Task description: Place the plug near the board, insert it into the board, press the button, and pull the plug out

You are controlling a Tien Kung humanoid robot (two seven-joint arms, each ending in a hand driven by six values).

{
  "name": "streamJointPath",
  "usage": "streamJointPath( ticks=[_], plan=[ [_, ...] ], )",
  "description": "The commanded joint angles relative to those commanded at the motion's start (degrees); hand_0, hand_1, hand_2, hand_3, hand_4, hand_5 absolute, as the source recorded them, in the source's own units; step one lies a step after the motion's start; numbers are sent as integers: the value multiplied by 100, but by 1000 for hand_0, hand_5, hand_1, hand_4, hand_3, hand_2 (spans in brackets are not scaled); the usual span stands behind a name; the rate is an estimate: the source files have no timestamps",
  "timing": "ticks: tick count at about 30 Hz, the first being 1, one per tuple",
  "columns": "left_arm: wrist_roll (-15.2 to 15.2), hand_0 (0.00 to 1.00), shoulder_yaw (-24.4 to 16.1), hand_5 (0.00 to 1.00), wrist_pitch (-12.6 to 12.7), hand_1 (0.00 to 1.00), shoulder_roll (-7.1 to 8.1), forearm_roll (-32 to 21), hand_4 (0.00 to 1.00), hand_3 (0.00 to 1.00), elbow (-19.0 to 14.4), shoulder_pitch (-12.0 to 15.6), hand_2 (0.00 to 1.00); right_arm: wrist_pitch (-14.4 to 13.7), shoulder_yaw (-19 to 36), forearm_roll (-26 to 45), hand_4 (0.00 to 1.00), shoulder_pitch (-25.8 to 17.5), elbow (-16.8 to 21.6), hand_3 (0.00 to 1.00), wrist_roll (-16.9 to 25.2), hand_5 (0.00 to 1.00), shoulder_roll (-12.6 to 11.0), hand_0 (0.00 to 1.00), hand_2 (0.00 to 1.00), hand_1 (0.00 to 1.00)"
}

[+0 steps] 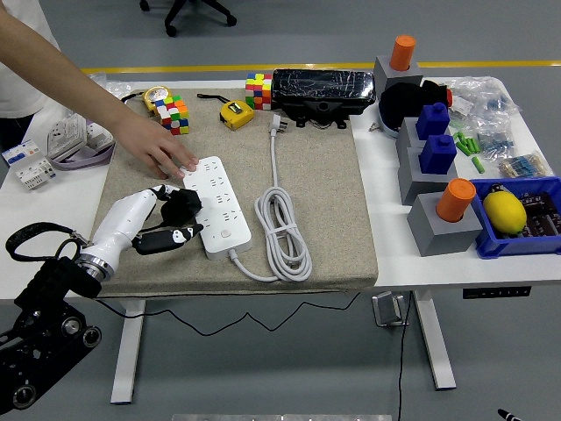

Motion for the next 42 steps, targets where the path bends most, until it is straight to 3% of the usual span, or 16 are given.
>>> streamJointPath(
  ticks=[24, 29, 36, 42],
  plan=[
    [60, 766, 315, 562, -127, 773, -180, -64, 852, 736, 237, -591, 745, -3, 4, 2, 993, -9, 11, 573, 6, 559, -10, 654, 660, 654],
    [0, 763, 294, 561, -58, 766, -205, -23, 851, 734, 196, -556, 742, -5, 21, -4, 992, -24, 9, 573, 7, 560, -3, 654, 660, 653],
    [-142, 762, 157, 563, 169, 767, -115, 112, 853, 732, -17, -403, 743, -5, 52, -14, 992, -36, 8, 573, 7, 559, 10, 654, 660, 653],
    [-46, 762, 134, 564, 106, 761, -5, 178, 853, 731, -25, -234, 738, -10, 75, -21, 991, -37, 11, 572, 10, 558, 18, 654, 660, 654]
  ],
)
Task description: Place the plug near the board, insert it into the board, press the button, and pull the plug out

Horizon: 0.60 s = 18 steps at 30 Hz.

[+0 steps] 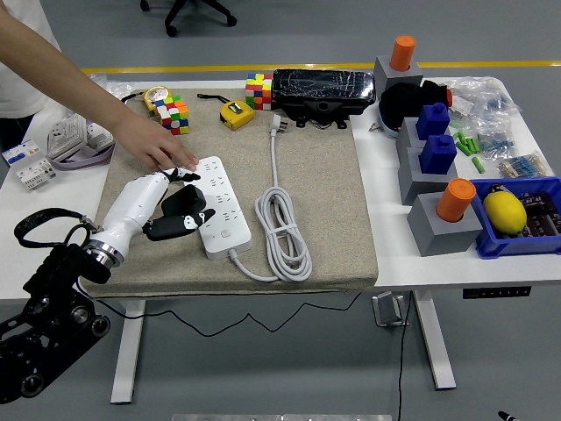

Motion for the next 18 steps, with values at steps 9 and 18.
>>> streamJointPath(
  ticks=[9, 18],
  plan=[
    [56, 760, 145, 561, -69, 759, -81, -33, 854, 727, 202, -134, 733, -2, 1, -1, 992, 25, 15, 572, 9, 558, 3, 654, 659, 653],
    [122, 760, 294, 549, -157, 760, -154, -73, 851, 726, 352, -333, 732, -5, 21, -6, 992, 10, 1, 573, 5, 560, -7, 652, 659, 653]
  ],
)
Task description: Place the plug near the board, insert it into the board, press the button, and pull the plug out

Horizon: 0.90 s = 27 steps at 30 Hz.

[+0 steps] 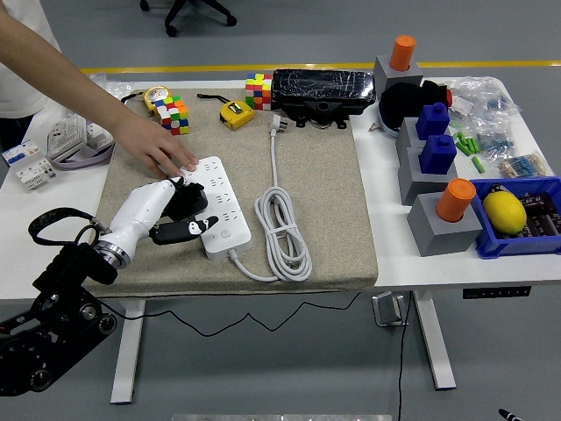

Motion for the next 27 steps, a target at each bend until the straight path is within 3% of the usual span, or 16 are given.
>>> streamJointPath(
  ticks=[17, 21, 26, 27],
  plan=[
    [-13, 756, 169, 544, -13, 756, -155, -32, 849, 726, 57, -208, 729, -3, -8, 2, 994, 9, 16, 574, 7, 561, -8, 654, 659, 653],
    [-96, 754, 108, 543, 97, 751, -120, -19, 849, 722, -130, -162, 729, -8, 10, -4, 994, 20, 18, 574, 12, 561, -5, 653, 658, 653],
    [-129, 754, 20, 543, 141, 751, 7, -2, 849, 722, -738, -46, 729, -8, 15, -13, 994, 10, 15, 574, 10, 561, -8, 653, 658, 653],
    [-108, 640, 20, 541, 103, 651, 40, -19, 848, 719, -890, -20, 658, -8, 16, -15, 994, 6, 17, 574, 10, 562, -9, 653, 658, 653]
  ],
)
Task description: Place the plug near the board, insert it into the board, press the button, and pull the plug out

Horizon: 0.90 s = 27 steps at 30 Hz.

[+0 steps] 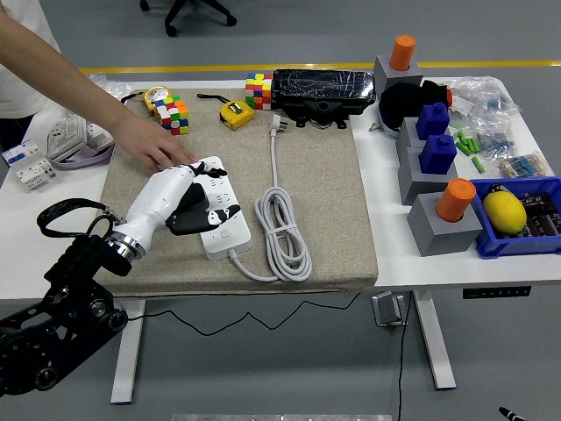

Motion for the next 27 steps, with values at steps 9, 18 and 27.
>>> streamJointPath(
  ticks=[9, 18, 27],
  plan=[
    [923, 339, 30, 540, -1022, 351, 226, 235, 852, 723, -1090, 267, 417, 2, 12, -11, 993, -5, 1, 572, -2, 563, 8, 653, 658, 653],
    [1850, 81, 76, 548, -2068, 75, 228, 390, 860, 846, -1201, 216, 142, 4, -23, -3, 993, -5, 0, 572, -4, 562, -4, 654, 658, 652],
    [1992, 76, 135, 542, -2228, 71, 193, 270, 862, 849, -845, 175, 138, 2, -37, 2, 993, 0, -2, 572, -2, 562, -21, 654, 658, 652]
  ],
)
